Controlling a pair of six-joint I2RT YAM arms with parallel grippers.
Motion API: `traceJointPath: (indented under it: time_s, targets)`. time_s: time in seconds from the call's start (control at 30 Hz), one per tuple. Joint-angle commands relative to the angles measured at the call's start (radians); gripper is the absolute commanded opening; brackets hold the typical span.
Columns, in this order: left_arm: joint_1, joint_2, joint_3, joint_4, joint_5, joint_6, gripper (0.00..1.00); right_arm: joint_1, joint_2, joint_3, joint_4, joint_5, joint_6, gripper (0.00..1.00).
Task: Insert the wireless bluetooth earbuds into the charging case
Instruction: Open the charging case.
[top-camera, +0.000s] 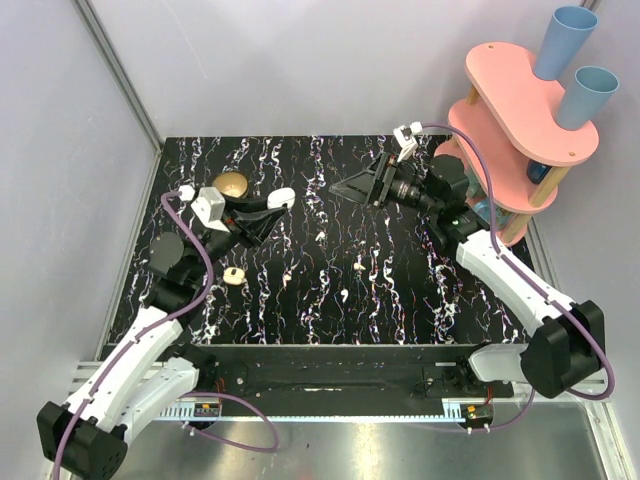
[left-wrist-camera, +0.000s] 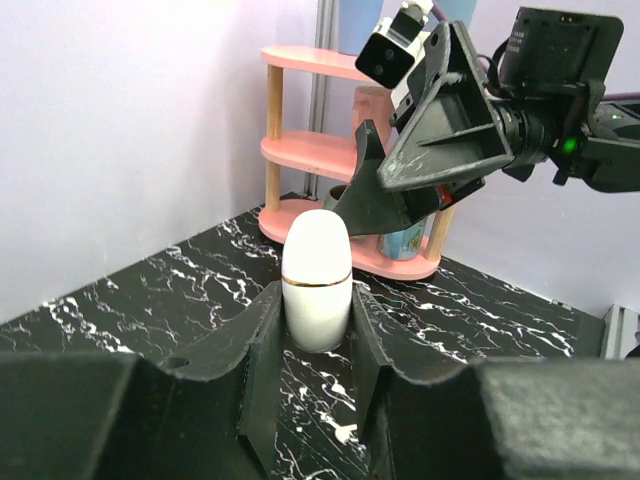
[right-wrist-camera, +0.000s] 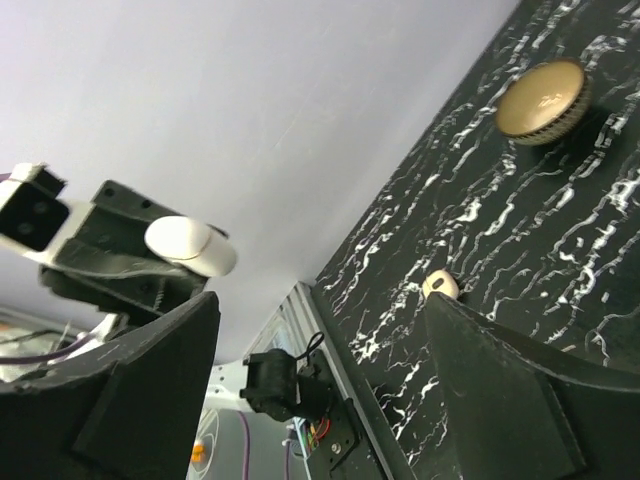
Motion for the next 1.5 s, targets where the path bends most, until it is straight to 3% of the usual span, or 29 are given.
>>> traceJointPath:
  time_s: [0.0, 0.17, 0.4, 0.5, 1.1, 1.23, 1.37, 1.47]
  targets:
    - [0.000, -0.003, -0.073, 0.290, 0.047, 0.028, 0.00, 0.006, -0.058, 0.056, 0.083, -0.149, -0.017, 0.92]
    - [-0.001, 0.081, -0.099, 0.471, 0.104, -0.035, 0.00, 0.006, -0.026, 0.090, 0.099, -0.189, 0.079, 0.91]
    - [-0.020, 0.161, -0.099, 0.555, 0.153, -0.035, 0.00, 0.016, 0.055, 0.055, 0.301, -0.172, 0.453, 0.92]
    - [-0.029, 0.174, -0.091, 0.552, 0.158, -0.015, 0.00, 0.028, 0.091, 0.039, 0.368, -0.166, 0.533, 0.92]
    - [-0.050, 0.212, -0.062, 0.520, 0.104, 0.060, 0.00, 0.115, 0.174, 0.093, 0.329, -0.203, 0.575, 0.88]
    - [-0.053, 0.223, -0.053, 0.516, 0.104, 0.065, 0.00, 0.118, 0.189, 0.096, 0.379, -0.221, 0.606, 0.84]
    - [-0.056, 0.226, -0.050, 0.508, 0.104, 0.071, 0.00, 0.118, 0.201, 0.096, 0.415, -0.232, 0.635, 0.70]
    - [-0.059, 0.226, -0.050, 0.500, 0.098, 0.080, 0.00, 0.120, 0.209, 0.099, 0.424, -0.243, 0.647, 0.66]
